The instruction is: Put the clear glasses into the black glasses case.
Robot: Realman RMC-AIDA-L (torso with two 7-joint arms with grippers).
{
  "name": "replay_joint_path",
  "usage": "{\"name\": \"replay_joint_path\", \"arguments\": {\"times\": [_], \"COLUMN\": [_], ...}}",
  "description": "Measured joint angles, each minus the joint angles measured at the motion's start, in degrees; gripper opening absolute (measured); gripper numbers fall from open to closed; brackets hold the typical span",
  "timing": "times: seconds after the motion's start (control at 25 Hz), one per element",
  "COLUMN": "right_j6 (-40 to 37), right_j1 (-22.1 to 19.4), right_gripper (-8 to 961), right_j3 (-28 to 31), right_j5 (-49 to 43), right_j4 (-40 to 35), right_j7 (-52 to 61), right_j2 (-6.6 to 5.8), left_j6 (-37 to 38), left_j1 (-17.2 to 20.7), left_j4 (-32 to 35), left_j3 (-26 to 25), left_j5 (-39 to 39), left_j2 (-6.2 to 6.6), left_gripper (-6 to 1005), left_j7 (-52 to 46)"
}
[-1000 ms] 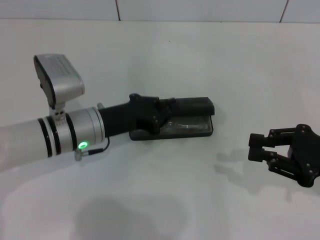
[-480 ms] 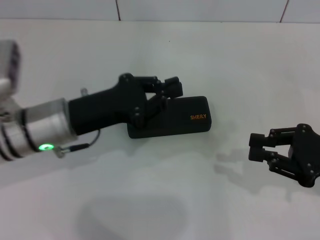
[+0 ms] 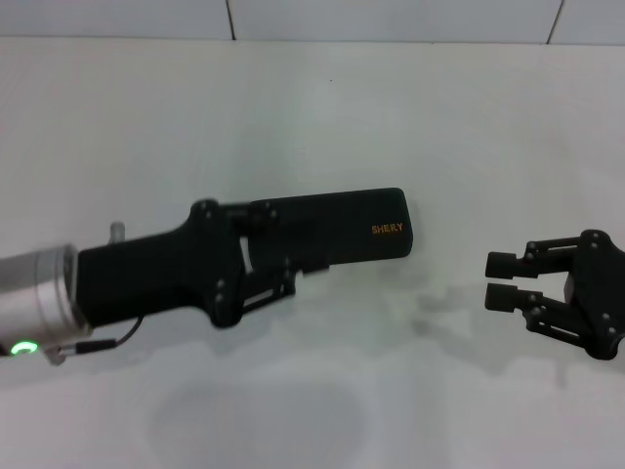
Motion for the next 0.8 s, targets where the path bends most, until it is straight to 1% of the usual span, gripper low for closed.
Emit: {"name": "replay_joint_path", "arguments": {"times": [0.08,0.16,0.24,0.32,0.44,0.6,0.68,0.76,0.8], "right_j6": [-1.2,-3.5,-4.7,-4.3,-3.5,-3.0,-2.8,-2.7,-2.7], "right_j1": [0.0,0.0,-0.1,-0.3,-0.4,-0.2,-0.3,-0.5,-0.5], "right_gripper": [352,355,359,363,368,525,603,787,786], "right_j3": [-0.2,-0.3,-0.4,-0.5,-0.6,-0.7,-0.7,-0.8,-0.8], "right_j5": [0.0,-0.2,-0.4,-0.4,-0.7,-1.9,-2.3,-2.4,-2.4], "right_j4": [-2.2,-5.1,-8.2,-10.4,-11.5,-11.6,-11.6,-11.5,-11.4], "right_j7": [-0.2,-0.6,-0.3,0.7,1.4,1.5,1.4,1.1,1.1], "right_j2": [-0.02,-0.04,-0.02,0.03,0.05,0.01,0.03,0.04,0.04], "left_j6": [1.8,4.4,6.3,8.0,9.4,10.1,10.1,10.2,10.2], "left_j1": [1.1,3.2,5.6,8.1,10.3,12.3,12.9,13.1,13.1], "left_j4": [1.5,4.5,7.1,8.8,9.1,9.2,9.2,9.2,9.2], "left_j3": [-0.2,-0.4,-0.4,-0.1,0.0,-0.3,-0.4,-0.5,-0.6], "left_j5": [0.6,0.5,0.4,0.4,0.7,1.0,1.4,2.2,2.9], "left_j2": [0.17,0.32,0.29,0.15,0.13,0.33,0.40,0.48,0.53], "left_gripper": [278,335,433,531,656,807,836,864,879], "left_j7": [-1.0,0.0,2.3,5.9,8.3,8.6,8.8,9.1,9.1]}}
